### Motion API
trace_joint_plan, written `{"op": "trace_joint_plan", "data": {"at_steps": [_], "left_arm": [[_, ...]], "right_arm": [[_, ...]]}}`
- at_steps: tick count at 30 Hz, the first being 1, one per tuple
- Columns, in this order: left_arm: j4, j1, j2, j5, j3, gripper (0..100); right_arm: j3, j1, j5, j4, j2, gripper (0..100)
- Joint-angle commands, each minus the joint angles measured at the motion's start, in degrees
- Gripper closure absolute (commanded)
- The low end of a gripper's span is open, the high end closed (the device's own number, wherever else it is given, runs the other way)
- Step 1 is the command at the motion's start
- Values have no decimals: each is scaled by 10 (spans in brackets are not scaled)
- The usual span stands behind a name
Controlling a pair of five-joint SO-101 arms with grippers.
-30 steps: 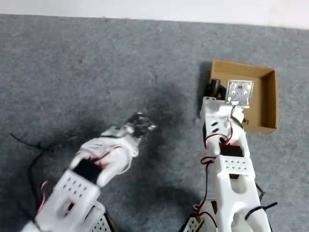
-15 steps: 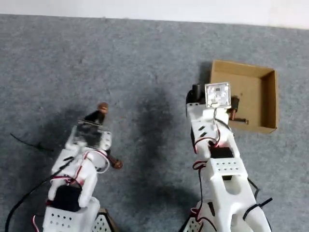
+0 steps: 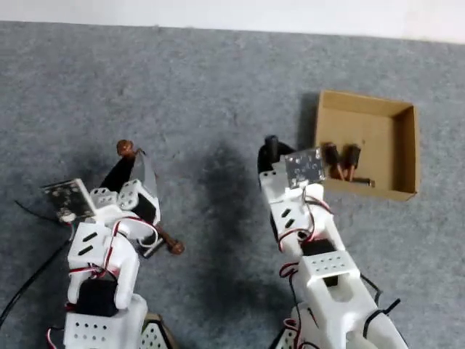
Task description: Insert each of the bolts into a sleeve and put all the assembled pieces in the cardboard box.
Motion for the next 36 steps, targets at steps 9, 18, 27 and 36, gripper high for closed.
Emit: {"op": "trace_joint_plan", "data": {"at_steps": [9, 18, 27, 36], "left_arm": [[-111, 74, -4, 47, 26, 993], [-117, 114, -4, 63, 48, 993], [-116, 82, -4, 160, 42, 991], [-115, 138, -4, 157, 65, 993]], "right_arm": [[10, -94, 8, -22, -21, 992], [50, -196, 205, -22, -21, 992], [51, -205, 207, -22, -21, 992], [96, -209, 205, -116, -22, 992]]}}
